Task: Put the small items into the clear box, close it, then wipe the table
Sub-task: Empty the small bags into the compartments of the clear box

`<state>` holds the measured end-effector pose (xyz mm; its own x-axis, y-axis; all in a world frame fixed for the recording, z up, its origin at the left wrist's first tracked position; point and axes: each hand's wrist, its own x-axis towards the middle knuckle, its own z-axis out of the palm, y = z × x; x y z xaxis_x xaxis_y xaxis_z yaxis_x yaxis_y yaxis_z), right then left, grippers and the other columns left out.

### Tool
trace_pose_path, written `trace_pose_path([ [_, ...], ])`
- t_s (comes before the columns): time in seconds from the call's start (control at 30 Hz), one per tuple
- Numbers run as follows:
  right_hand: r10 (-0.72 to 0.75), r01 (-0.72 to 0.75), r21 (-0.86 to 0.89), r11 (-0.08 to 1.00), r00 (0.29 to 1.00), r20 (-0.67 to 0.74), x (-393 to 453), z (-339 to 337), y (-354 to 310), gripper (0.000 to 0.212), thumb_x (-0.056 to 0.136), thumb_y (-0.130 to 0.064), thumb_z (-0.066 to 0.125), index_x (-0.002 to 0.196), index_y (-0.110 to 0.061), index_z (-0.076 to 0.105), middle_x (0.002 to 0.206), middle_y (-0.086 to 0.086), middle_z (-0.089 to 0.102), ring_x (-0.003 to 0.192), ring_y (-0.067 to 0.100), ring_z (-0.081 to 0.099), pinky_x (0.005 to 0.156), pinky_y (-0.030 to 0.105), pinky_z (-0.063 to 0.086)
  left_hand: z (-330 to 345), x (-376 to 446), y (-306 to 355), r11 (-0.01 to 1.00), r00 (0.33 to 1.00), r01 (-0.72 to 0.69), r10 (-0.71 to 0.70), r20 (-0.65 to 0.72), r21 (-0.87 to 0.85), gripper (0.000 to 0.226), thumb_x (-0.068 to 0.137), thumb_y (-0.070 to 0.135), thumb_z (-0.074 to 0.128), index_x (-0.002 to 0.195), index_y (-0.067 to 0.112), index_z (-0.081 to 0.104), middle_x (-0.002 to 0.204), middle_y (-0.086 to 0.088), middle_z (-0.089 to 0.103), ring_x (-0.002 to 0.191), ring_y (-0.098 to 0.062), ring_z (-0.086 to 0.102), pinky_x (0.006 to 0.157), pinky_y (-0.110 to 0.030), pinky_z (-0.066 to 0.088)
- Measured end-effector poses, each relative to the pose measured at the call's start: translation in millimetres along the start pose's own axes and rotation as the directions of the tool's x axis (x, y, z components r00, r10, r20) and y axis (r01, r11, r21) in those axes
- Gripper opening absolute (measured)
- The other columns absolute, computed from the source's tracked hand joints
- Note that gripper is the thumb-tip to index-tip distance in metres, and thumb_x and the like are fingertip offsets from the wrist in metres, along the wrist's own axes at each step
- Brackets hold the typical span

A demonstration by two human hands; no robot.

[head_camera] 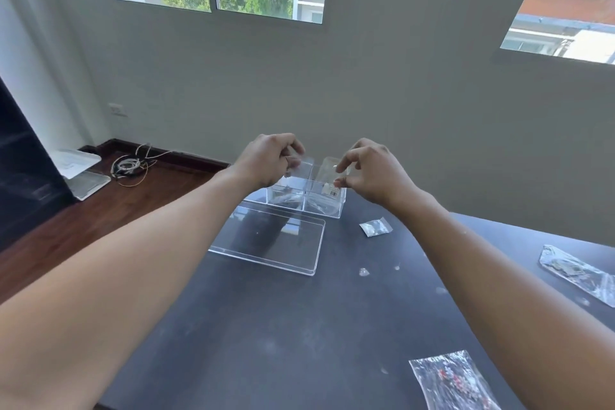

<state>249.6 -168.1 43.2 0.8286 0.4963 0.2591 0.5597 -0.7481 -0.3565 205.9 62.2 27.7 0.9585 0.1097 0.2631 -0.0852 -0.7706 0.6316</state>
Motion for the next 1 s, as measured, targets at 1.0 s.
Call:
trace_pose_path([
  [1.0,-0.143,0.209,-0.381,0.901,0.971,0.194,10.1,7.7,-13.5,0.026,0.097,-0.027,0.054,0.104,-0.018,0.077,0.122,0.006,0.073,0.122,0.031,0.062,0.102,0.041,0.047,4.0,0.9,-1.1,0.932,0.978,0.051,0.026,-0.206,0.358,0.03,0.072,0.021,0.09,0.097,0.02,0.073,0.1,-0.002,0.06,0.087,-0.031,0.064,0.078,-0.039,0.053],
])
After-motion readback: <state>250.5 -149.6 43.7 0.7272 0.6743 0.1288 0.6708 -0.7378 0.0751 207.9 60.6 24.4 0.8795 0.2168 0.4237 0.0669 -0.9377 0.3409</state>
